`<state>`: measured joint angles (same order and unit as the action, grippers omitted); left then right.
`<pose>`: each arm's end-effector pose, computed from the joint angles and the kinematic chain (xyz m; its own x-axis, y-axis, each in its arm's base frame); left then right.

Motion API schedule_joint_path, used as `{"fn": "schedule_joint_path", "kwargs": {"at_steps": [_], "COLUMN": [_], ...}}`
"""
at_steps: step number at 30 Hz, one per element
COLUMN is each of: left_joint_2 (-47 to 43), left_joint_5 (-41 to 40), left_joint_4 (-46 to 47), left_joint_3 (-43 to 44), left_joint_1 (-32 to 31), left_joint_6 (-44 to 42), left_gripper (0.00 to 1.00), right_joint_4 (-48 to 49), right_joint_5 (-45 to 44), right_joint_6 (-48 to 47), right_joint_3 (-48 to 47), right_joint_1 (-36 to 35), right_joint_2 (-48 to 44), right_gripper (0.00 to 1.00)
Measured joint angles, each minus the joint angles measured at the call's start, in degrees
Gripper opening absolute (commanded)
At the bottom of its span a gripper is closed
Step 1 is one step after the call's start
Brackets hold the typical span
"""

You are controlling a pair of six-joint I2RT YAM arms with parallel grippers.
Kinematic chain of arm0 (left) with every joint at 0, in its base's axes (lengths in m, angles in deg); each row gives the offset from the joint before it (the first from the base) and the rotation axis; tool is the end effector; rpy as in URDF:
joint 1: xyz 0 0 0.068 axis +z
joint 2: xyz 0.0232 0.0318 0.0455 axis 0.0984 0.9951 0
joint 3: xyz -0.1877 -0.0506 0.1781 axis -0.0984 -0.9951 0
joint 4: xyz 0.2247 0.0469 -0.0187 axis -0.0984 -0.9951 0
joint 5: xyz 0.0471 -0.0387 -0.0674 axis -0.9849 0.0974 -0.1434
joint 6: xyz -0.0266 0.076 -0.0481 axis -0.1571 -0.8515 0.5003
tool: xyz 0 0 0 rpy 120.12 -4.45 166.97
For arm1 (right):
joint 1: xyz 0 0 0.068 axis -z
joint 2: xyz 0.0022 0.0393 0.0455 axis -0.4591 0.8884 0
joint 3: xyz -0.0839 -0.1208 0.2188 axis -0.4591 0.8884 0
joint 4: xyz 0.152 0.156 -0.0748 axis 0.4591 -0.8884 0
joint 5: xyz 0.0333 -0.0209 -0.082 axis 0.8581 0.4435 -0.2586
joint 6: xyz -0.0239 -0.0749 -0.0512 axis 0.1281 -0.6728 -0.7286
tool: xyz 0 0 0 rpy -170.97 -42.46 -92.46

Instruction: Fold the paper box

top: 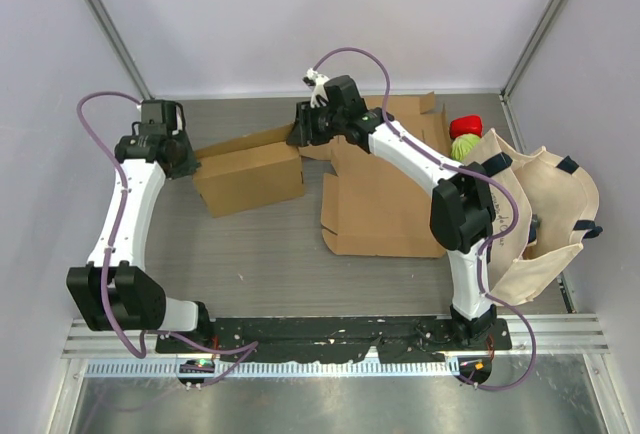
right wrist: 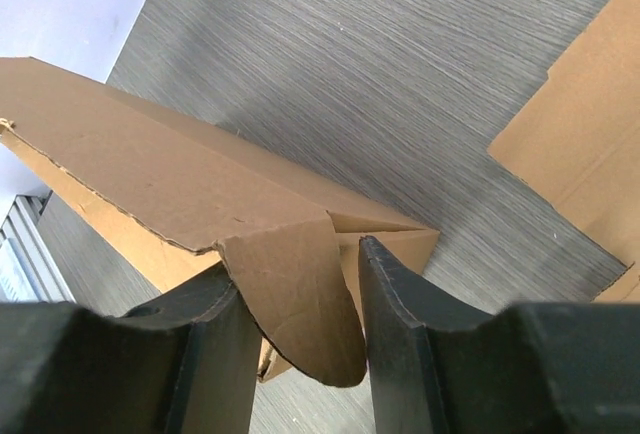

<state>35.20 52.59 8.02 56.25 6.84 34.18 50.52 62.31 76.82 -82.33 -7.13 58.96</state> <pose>0.2806 0.0163 0.2994 -0.7178 -0.3464 -0.6040 -0.3550 0.9283 -0.1105 0.3872 0.3030 0.2721 -0.6549 -0.0865 -0.7507 -0.6051 0.6551 0.4524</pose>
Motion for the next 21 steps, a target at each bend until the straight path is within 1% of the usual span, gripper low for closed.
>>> {"fn": "schedule_joint_path", "kwargs": {"at_steps": [2,3,6,10,12,14,17,21], "left_joint_2": [-0.2,-0.3,-0.4,-0.6,-0.7,-0.7,-0.8,-0.9], "left_joint_5": [-0.1,-0.2,-0.2,0.0,0.1,0.1,0.2,0.4], "left_joint_4": [0.7,0.8,1.1,1.1,1.1,1.0,1.0,0.9], "left_joint_3": [-1.1,-1.5,-2.2,-2.3,-2.3,-2.3,-2.3,-2.4], "left_joint_1": [0.0,0.0,0.0,0.0,0.0,0.0,0.0,0.0], "left_joint_6": [0.0,0.0,0.0,0.0,0.0,0.0,0.0,0.0], "left_gripper": [0.00,0.00,0.00,0.00,0.00,0.00,0.00,0.00], "right_joint_4": [-0.8,-1.6,-5.0,-9.2,-10.3,-10.5,-10.5,-10.4], "right_joint_5": [-0.5,-1.1,-3.0,-5.8,-6.9,-7.9,-9.0,-9.6], "right_joint_6": [-0.4,-0.9,-3.8,-8.2,-10.2,-11.8,-13.4,-14.6], "right_joint_3": [-0.1,-0.1,-0.1,-0.1,-0.1,-0.1,-0.1,-0.1], "right_joint_1": [-0.1,-0.1,-0.1,-0.2,-0.5,-0.7,-1.3,-2.4], "right_joint_2": [-0.1,-0.4,-1.9,-4.3,-5.6,-6.4,-7.1,-7.1], "right_gripper": [0.53,0.56,0.60,0.60,0.57,0.52,0.51,0.51]}}
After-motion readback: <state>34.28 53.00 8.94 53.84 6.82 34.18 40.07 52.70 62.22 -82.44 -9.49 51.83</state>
